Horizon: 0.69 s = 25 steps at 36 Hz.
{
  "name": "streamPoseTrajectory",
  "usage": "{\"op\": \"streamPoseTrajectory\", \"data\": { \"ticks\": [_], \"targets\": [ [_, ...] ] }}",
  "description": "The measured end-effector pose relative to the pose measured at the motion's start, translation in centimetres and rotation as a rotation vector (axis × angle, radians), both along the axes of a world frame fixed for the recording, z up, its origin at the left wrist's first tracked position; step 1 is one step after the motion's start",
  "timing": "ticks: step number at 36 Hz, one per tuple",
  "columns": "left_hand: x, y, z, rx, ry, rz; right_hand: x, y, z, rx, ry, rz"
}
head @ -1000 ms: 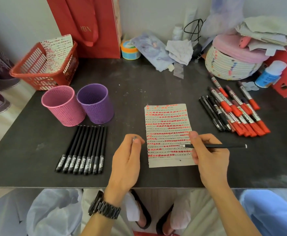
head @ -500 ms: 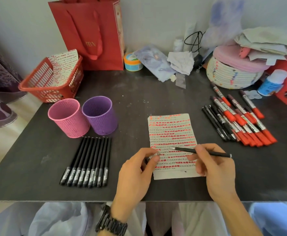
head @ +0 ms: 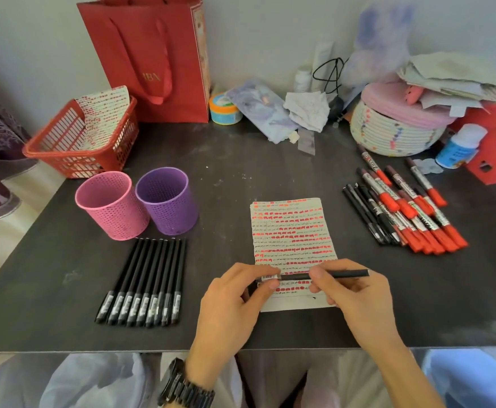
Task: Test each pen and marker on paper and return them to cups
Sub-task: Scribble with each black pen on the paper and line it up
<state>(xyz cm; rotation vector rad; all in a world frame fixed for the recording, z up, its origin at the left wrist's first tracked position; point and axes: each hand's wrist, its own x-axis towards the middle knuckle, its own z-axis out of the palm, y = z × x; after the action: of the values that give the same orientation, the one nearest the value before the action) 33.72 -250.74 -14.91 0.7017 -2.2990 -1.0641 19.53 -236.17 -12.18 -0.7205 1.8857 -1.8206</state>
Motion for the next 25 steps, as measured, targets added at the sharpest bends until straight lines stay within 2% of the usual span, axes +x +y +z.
{"op": "streamPoseTrajectory", "data": {
  "ticks": [8, 25],
  "targets": [
    [0.0, -0.1, -0.5, -0.073, -0.104, -0.001, -0.4, 0.0, -0.6, -0.043, -0.048, -0.086],
    [0.4, -0.6, -0.4, 0.086, 0.04, -0.04, -0.3, -0.1, -1.6, 0.116, 0.12, -0.019]
  ]
}}
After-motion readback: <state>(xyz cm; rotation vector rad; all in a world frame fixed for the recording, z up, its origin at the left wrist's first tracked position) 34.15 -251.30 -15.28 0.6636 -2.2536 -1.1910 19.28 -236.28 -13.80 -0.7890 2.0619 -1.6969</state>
